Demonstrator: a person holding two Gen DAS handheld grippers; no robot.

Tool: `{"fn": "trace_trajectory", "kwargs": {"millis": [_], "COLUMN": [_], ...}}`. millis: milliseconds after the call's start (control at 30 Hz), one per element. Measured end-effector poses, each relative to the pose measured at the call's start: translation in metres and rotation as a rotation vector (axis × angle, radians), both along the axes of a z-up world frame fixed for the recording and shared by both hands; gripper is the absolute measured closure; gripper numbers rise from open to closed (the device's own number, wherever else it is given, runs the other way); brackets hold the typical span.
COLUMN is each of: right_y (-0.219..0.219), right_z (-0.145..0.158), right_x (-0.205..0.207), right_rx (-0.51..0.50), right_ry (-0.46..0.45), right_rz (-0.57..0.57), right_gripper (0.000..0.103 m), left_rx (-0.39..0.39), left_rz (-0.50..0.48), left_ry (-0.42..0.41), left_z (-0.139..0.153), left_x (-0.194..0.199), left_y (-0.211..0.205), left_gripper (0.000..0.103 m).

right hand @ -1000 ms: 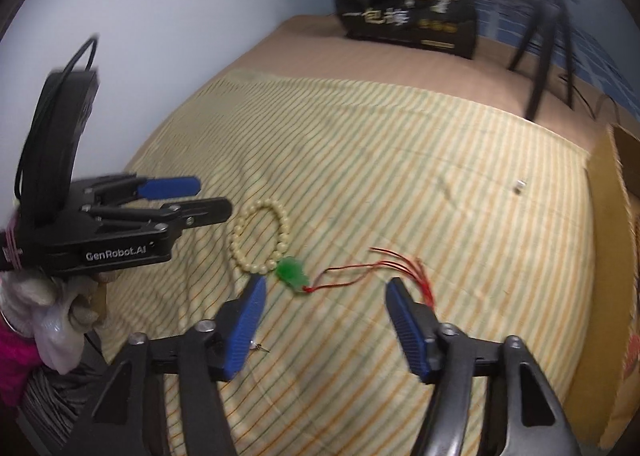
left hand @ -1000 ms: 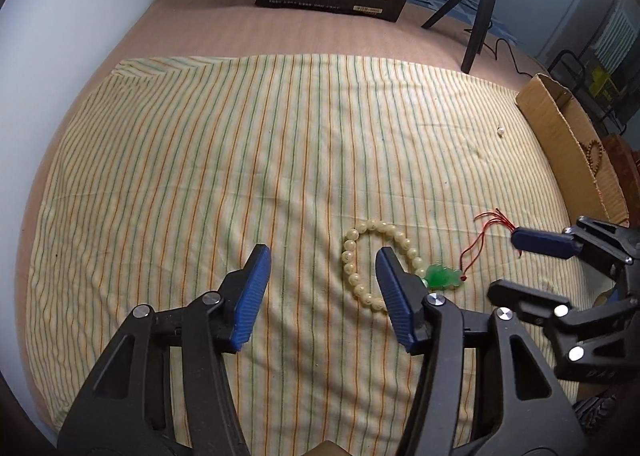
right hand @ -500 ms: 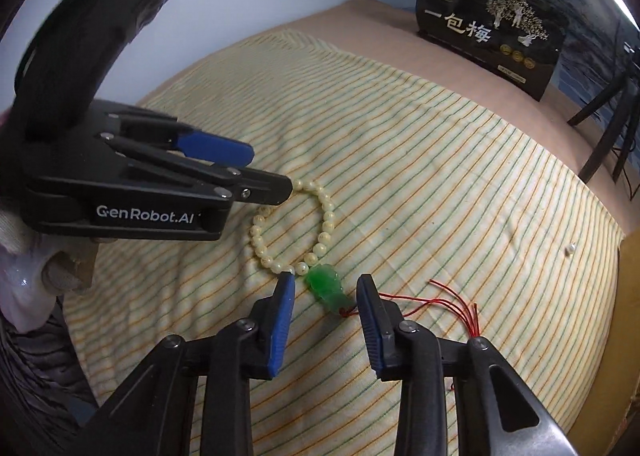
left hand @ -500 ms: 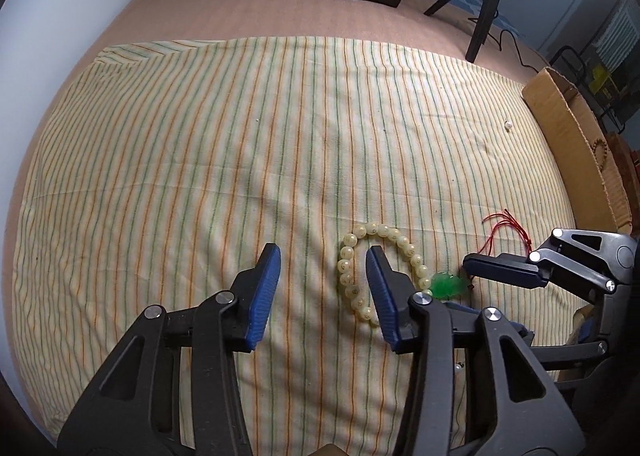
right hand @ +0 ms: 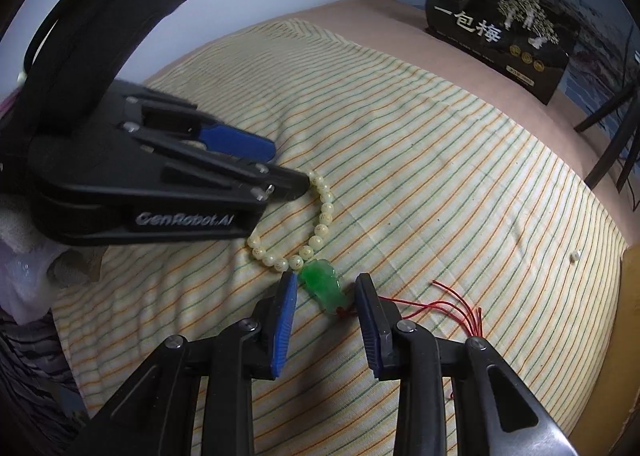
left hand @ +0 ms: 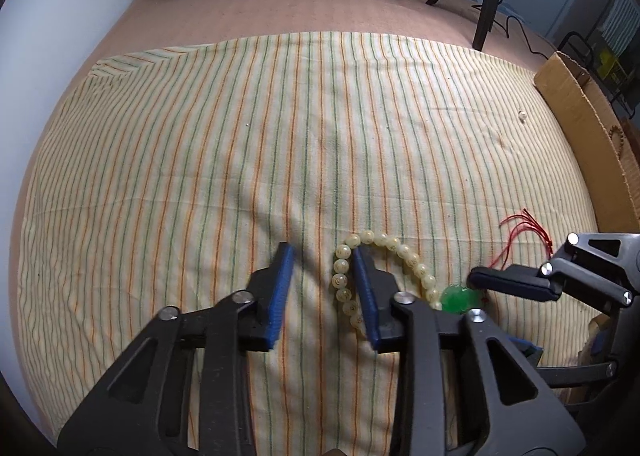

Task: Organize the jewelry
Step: 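Close the left tool on the bracelet while the right tool grasps the jade pendant, then carry the bracelet and jade pendant into the box and release both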

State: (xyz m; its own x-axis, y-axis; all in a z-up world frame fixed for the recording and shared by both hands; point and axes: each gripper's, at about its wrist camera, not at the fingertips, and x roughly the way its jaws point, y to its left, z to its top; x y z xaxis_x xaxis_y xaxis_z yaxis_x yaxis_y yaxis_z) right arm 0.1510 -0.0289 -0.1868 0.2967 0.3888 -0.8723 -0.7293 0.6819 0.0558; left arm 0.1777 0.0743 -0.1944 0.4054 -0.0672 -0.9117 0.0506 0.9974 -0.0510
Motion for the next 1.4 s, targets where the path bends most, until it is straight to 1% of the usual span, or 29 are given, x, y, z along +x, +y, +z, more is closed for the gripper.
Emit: {"fn": "trace_trajectory", "kwargs": {"millis": [33,67,100,133,267,433,700,1000,1400], "right_y": [0.000,0.001,0.001,0.001,-0.001,-0.009,-0.036,-0.064,-0.125], "right_z": [0.000,0.000,0.000,0.000,0.003,0.011,0.042,0.081,0.137], "right_x": [-0.001,-0.002,-0.001,-0.001,0.000,-0.002,-0.007,-0.013,-0.013], "right_rx": [-0.008,-0.018,-0.024,-0.026,-0.018,0.001,0.084,0.175,0.301], "right_ry": [-0.004,-0.014,-0.019,-0.020,-0.019,-0.029,-0.050,-0.078,-0.151], "right_rz": [0.002,0.002,0.000,-0.003,-0.018,-0.045,-0.129,-0.195,-0.299], "right_gripper": [0.081,0.083,0.088,0.090,0.091,0.091,0.091,0.091,0.091], "left_rx": [0.004,0.004,0.003,0.003,-0.003,-0.024,-0.092,-0.159,-0.217], "left_rz": [0.001,0.002,0.003,0.004,0.008,0.022,0.038,0.014,-0.030], "left_ry": [-0.002,-0.003,-0.004,-0.005,-0.008,-0.027,-0.078,-0.145,-0.235], "left_z": [0.000,0.000,0.000,0.000,0.002,0.010,0.036,0.070,0.116], "left_x": [0.001,0.001,0.002,0.002,0.000,-0.005,-0.013,-0.020,-0.021], "left_y": [0.000,0.001,0.001,0.001,0.004,0.010,0.013,-0.003,-0.034], "left_gripper": [0.080,0.084,0.086,0.090,0.097,0.098,0.098,0.098,0.098]}}
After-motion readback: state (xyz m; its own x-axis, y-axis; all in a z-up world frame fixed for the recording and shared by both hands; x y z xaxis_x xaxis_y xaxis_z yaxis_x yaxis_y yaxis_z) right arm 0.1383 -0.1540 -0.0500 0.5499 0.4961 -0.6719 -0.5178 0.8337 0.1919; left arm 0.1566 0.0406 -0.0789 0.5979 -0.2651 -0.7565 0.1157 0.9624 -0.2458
